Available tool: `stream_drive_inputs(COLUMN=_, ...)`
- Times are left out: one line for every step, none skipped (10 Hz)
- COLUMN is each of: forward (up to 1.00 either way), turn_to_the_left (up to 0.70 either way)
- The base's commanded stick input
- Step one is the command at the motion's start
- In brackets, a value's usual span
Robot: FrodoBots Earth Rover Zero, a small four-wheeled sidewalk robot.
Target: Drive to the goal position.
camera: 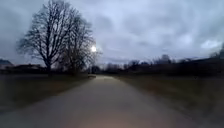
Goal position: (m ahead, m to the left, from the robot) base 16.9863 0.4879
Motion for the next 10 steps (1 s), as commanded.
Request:
stream_drive_inputs(forward=1.00, turn_to_the_left=0.04)
stream_drive_inputs(forward=1.00, turn_to_the_left=0.04)
stream_drive_inputs(forward=1.00, turn_to_the_left=0.04)
stream_drive_inputs(forward=1.00, turn_to_the_left=0.04)
stream_drive_inputs(forward=1.00, turn_to_the_left=0.04)
stream_drive_inputs(forward=1.00, turn_to_the_left=0.04)
stream_drive_inputs(forward=1.00, turn_to_the_left=0.04)
stream_drive_inputs(forward=1.00, turn_to_the_left=0.04)
stream_drive_inputs(forward=1.00, turn_to_the_left=0.04)
stream_drive_inputs(forward=1.00, turn_to_the_left=0.04)
